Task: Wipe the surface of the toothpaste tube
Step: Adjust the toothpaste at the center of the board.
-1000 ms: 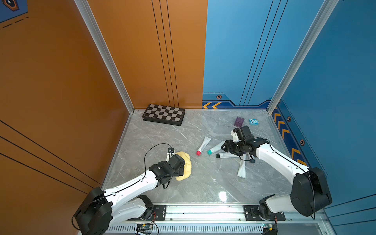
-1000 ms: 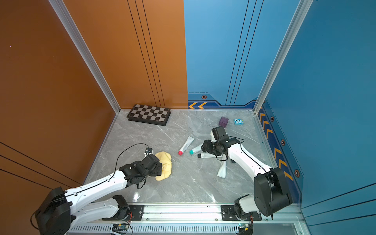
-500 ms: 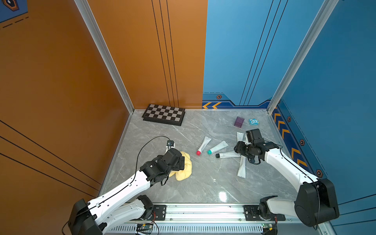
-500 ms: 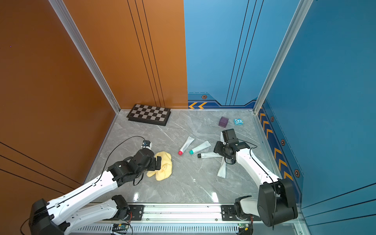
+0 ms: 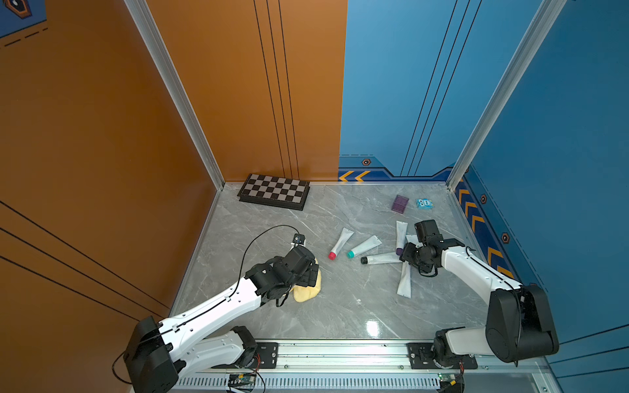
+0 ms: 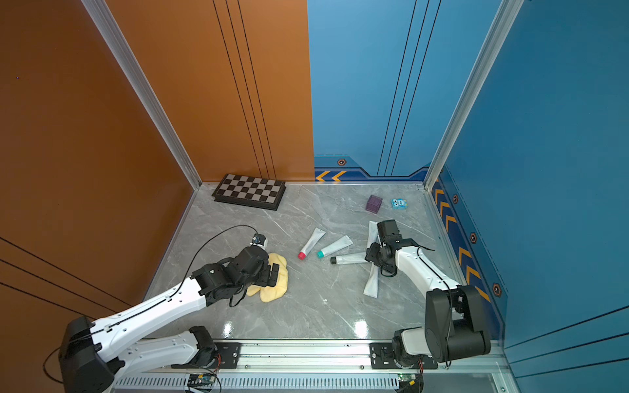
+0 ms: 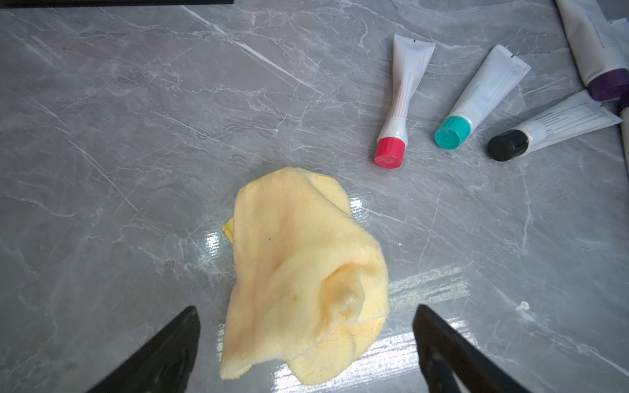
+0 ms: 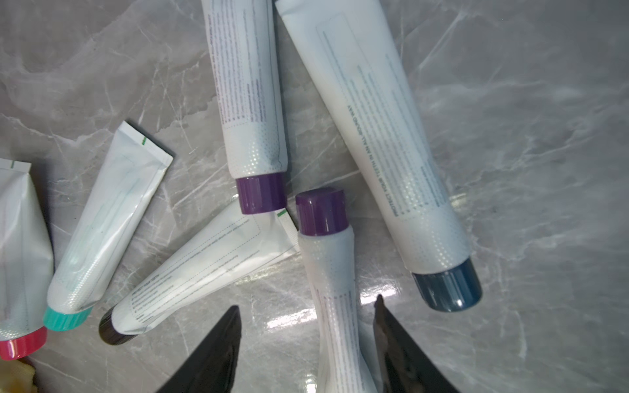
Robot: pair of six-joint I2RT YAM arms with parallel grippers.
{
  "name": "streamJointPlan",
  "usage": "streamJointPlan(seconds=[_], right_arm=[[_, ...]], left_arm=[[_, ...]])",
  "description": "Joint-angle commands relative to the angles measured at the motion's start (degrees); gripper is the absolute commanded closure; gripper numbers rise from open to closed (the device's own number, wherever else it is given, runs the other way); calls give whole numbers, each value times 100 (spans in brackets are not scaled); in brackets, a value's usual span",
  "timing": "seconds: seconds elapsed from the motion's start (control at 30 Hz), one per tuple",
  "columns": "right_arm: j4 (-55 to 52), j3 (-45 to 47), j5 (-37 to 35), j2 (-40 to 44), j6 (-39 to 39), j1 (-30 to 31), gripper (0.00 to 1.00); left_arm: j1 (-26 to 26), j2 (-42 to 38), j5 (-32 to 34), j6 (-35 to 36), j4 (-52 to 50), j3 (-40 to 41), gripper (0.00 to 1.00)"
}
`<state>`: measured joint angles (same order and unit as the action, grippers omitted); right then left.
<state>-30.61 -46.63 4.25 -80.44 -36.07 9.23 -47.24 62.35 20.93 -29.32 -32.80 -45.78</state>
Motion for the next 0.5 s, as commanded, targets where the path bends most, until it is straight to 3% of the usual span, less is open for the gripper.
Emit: streamJointPlan(seconds=[0.0,0.47], right_arm=[[144,166,-104,-158,-154,222,37],[288,-560,-623,-1487,-196,686,37]], left_arm=[[-64,6,-97,112,22,-11,1],[31,-489,-92,93,196,339,1]])
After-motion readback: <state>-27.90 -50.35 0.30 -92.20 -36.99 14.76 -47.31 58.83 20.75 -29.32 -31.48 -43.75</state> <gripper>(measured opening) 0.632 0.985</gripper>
